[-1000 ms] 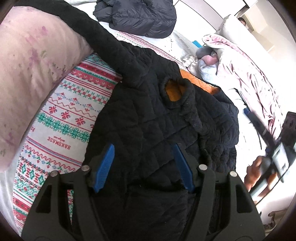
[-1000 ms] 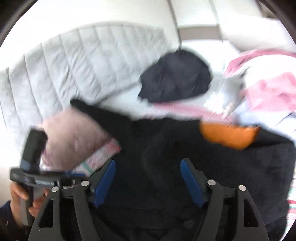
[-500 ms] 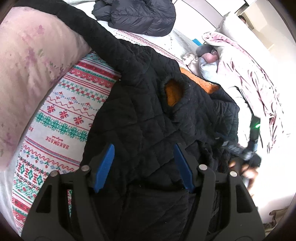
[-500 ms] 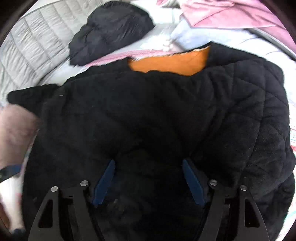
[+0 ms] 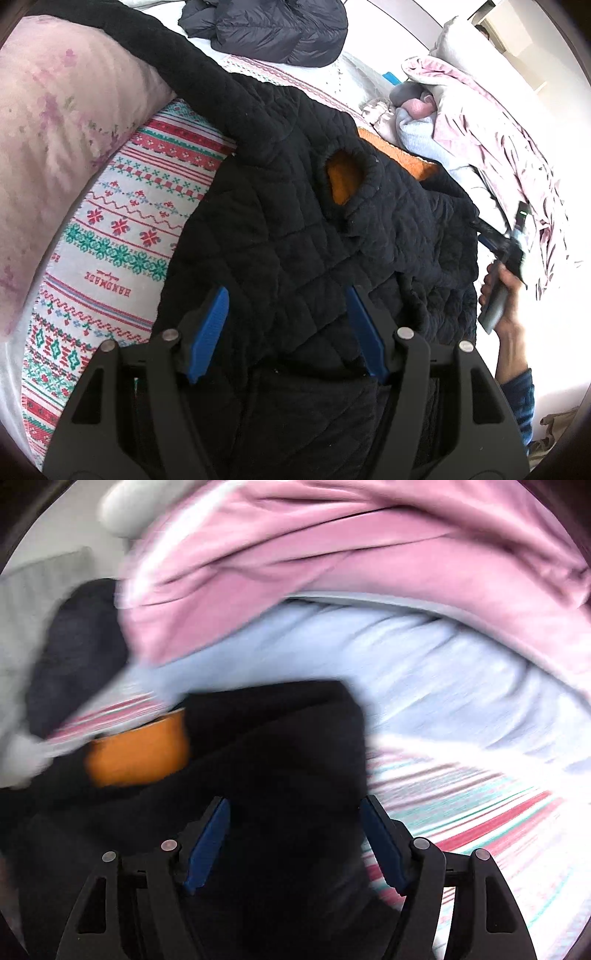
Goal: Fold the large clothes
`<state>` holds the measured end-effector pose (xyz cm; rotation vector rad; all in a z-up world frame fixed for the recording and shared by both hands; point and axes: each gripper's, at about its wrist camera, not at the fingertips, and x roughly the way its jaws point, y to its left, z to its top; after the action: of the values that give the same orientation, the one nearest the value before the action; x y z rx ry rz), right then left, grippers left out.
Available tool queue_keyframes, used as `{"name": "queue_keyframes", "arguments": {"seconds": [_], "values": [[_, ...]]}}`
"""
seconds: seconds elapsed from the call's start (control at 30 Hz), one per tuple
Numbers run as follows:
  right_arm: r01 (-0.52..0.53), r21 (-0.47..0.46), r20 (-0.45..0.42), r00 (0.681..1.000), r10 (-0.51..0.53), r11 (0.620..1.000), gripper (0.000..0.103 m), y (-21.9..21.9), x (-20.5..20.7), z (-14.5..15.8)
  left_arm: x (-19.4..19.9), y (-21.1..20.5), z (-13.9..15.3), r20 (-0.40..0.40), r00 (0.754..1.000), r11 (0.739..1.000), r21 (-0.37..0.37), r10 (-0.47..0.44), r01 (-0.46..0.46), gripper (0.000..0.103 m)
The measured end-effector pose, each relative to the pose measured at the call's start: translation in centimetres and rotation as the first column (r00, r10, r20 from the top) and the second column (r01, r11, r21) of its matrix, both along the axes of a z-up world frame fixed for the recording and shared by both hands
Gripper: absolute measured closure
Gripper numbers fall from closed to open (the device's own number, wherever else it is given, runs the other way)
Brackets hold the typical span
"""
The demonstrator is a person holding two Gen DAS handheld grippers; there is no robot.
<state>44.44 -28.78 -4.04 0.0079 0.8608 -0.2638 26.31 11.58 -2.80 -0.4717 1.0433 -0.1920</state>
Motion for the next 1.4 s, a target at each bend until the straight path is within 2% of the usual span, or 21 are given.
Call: {"name": "queue_keyframes", "arguments": {"seconds": [0.07,0.13,0.17,0.23,0.33,0.4,0.5,0.53,0.6,0.63,0.7,0.77,0.8,0.9,0.97,1.07,1.13,1.17,1.23,1.33,1.4], "values": [[-0.027,0.045,-0.120,0.992,0.032,0.999,0.055,-0.1,1.9,-3.2,0.1,-0.3,-0.2,-0.005,1.000,1.000,0.006,-0.009,0.009,0.036],[-0.036,0.037,-0.063,0.997,0.038,0.999,0.074,0.3,1.9,-3.0,0.2,-0.5,-0.4,-0.012,1.000,1.000,0.010,-0.017,0.017,0.036],[-0.024,0.117,0.002,1.000,0.023,0.993,0.079,-0.3,1.6,-1.9,0.2,-0.5,-0.5,-0.016,1.000,1.000,0.009,-0.018,0.018,0.036],[-0.013,0.282,0.102,0.995,-0.016,0.959,0.081,-2.2,0.8,-0.1,0.2,-0.4,-0.5,-0.023,1.000,1.000,-0.007,-0.021,0.021,0.036],[0.007,0.529,0.221,0.964,-0.146,0.849,0.081,-6.5,0.0,1.8,0.2,-0.6,-0.4,-0.020,0.999,0.999,-0.017,-0.032,0.032,0.036],[0.075,0.614,0.201,0.948,-0.248,0.785,0.081,-8.8,0.2,0.7,0.3,-1.1,-0.4,-0.019,0.999,0.999,-0.007,-0.039,0.039,0.036],[0.266,0.646,0.051,0.920,-0.388,0.716,0.079,-9.9,0.7,-4.2,0.4,-1.7,-0.6,-0.029,0.998,0.999,0.008,-0.051,0.051,0.036],[0.301,0.615,0.020,0.918,-0.396,0.729,0.077,-9.2,0.9,-5.4,0.3,-1.8,-0.7,-0.032,0.998,0.998,0.014,-0.054,0.054,0.036],[0.286,0.414,0.046,0.942,-0.333,0.865,0.072,-6.2,2.0,-5.6,0.3,-1.8,-0.7,-0.032,0.998,0.998,0.018,-0.055,0.056,0.036],[0.244,0.235,0.055,0.963,-0.263,0.941,0.071,-4.1,2.7,-4.8,0.3,-1.7,-0.6,-0.031,0.998,0.998,0.018,-0.052,0.053,0.036],[0.153,0.006,-0.010,0.988,-0.153,0.988,0.065,-1.6,3.9,-3.7,0.2,-1.5,-0.4,-0.027,0.999,0.999,0.015,-0.045,0.045,0.036],[0.086,-0.093,-0.049,0.995,-0.091,0.992,0.062,-0.6,4.1,-1.9,0.2,-1.2,-0.3,-0.024,0.999,0.999,0.009,-0.038,0.038,0.036],[0.076,-0.117,-0.010,0.997,-0.078,0.990,0.062,-0.2,3.4,-0.4,0.1,-1.0,-0.3,-0.024,0.999,0.999,0.006,-0.036,0.036,0.036],[-0.036,-0.048,0.092,0.995,0.040,0.998,0.061,1.0,0.8,3.2,0.0,-0.8,-0.2,-0.022,0.999,0.999,0.003,-0.038,0.038,0.036],[-0.190,0.036,0.024,0.982,0.189,0.981,0.061,2.2,-0.5,3.4,0.0,-1.1,0.0,-0.020,0.999,0.999,0.005,-0.038,0.039,0.036],[-0.352,-0.003,-0.157,0.924,0.347,0.936,0.061,7.2,-1.4,-0.2,0.1,-1.5,0.0,-0.017,0.999,0.999,0.020,-0.042,0.043,0.036],[-0.317,0.006,-0.256,0.916,0.308,0.949,0.059,7.7,-0.9,-5.3,0.2,-1.8,-0.2,-0.019,0.999,0.999,0.035,-0.039,0.040,0.036],[-0.305,-0.023,-0.235,0.927,0.292,0.952,0.059,8.2,-1.0,-6.9,0.2,-1.7,-0.2,-0.019,0.999,0.998,0.040,-0.037,0.038,0.036],[-0.312,-0.056,-0.190,0.936,0.297,0.948,0.059,8.9,-1.6,-6.7,0.2,-1.4,-0.3,-0.019,0.999,0.999,0.042,-0.031,0.032,0.036],[-0.265,0.072,-0.188,0.943,0.274,0.962,0.062,7.9,-0.9,-4.6,0.1,-0.9,-0.2,-0.020,1.000,0.999,0.034,-0.018,0.019,0.036],[-0.228,0.080,-0.141,0.961,0.238,0.970,0.061,8.6,-1.4,-2.4,0.2,-0.8,-0.1,-0.015,1.000,1.000,0.026,-0.014,0.014,0.036]]}}
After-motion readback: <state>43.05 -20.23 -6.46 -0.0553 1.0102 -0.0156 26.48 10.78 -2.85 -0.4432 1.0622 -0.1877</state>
